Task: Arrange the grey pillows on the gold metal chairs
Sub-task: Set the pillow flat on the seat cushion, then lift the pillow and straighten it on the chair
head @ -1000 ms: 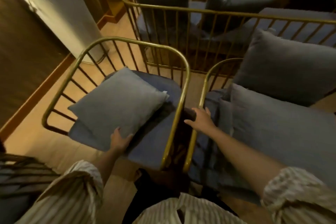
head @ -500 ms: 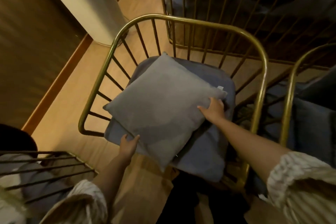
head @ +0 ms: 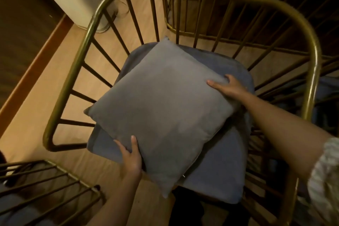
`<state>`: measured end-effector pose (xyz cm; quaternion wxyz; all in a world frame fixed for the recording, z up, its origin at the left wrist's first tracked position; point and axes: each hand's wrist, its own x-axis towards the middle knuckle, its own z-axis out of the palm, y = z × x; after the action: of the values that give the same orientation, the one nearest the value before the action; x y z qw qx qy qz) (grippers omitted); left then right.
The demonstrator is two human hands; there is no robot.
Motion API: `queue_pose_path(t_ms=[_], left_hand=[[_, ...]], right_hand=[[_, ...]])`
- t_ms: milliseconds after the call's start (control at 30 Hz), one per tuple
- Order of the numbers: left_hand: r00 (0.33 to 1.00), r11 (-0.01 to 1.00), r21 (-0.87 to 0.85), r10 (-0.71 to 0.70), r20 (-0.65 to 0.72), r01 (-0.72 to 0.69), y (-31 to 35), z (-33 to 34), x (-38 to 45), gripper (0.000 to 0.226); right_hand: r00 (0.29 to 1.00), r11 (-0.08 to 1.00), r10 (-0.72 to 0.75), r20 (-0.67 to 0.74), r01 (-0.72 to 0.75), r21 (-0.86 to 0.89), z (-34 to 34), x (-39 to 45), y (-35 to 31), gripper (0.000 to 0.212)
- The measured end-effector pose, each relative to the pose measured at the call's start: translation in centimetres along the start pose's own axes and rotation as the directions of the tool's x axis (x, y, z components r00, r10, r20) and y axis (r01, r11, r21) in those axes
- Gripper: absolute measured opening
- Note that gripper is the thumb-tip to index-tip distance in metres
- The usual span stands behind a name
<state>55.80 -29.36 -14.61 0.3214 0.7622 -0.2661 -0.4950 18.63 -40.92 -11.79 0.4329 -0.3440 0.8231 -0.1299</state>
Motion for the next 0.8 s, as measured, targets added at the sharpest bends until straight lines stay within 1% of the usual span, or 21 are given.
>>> queue_pose_path(t_ms=[100,133,233,267,300,367,400,467,533,600,667,733,800], left_hand=[[0.994,0.993,-0.073,-0.092,0.054,0.096,0.3,-0.8,0.6,0.088],[0.991,0.987,-0.107,-0.112,0.078,0.120,0.7,-1.4,0.9,0.087],[0.979,0.982,-0.145,-0.098,0.178,0.125,2.2,-3.5,2.0,0.080],[0.971,0.981,-0.136,-0.110,0.211,0.141,2.9,-4.2,2.2,0.077],[0.966,0.981,-0.119,-0.125,0.226,0.155,3.8,-4.6,2.4,0.076],[0.973,0.987,-0.052,-0.138,0.185,0.150,5.8,-5.2,3.2,0.077],[0.976,0.992,-0.021,-0.121,0.180,0.127,6.6,-5.4,3.8,0.078],[0.975,0.997,0.026,-0.071,0.210,0.067,8.5,-5.6,4.9,0.075],[0.965,0.995,0.095,-0.066,0.254,0.043,10.2,-5.6,6.3,0.077],[0.951,0.987,0.158,-0.075,0.301,0.028,11.5,-5.4,7.8,0.087],[0.935,0.979,0.206,-0.087,0.343,0.015,12.3,-4.8,9.1,0.100],[0.924,0.962,0.270,-0.068,0.377,-0.039,12.3,-3.9,9.8,0.102],[0.938,0.929,0.356,-0.032,0.346,-0.099,11.7,-3.2,9.9,0.103]], right_hand=[[0.999,0.999,-0.002,-0.037,0.003,0.045,0.2,-0.5,0.9,0.116],[0.998,0.997,-0.007,-0.063,0.011,0.073,0.2,-1.3,1.0,0.109],[0.995,0.972,-0.015,-0.096,0.037,0.234,0.6,-5.0,2.2,0.068],[0.996,0.951,-0.002,-0.091,0.030,0.307,1.0,-6.3,3.2,0.058],[0.996,0.930,0.019,-0.082,0.013,0.368,1.5,-7.5,4.2,0.052],[0.996,0.892,0.040,-0.085,0.003,0.453,2.9,-10.3,6.2,0.048],[0.994,0.871,0.060,-0.091,-0.008,0.492,3.8,-11.5,7.1,0.045],[0.988,0.830,0.122,-0.091,-0.051,0.556,5.5,-13.7,8.7,0.041],[0.979,0.787,0.178,-0.098,-0.082,0.611,7.0,-16.3,9.4,0.038],[0.961,0.735,0.238,-0.137,-0.086,0.673,8.5,-18.7,9.8,0.032],[0.941,0.694,0.300,-0.155,-0.104,0.713,9.9,-21.0,10.4,0.034],[0.929,0.656,0.347,-0.131,-0.140,0.742,11.2,-22.5,11.4,0.038],[0.933,0.639,0.354,-0.073,-0.184,0.747,12.0,-22.9,12.2,0.039]])
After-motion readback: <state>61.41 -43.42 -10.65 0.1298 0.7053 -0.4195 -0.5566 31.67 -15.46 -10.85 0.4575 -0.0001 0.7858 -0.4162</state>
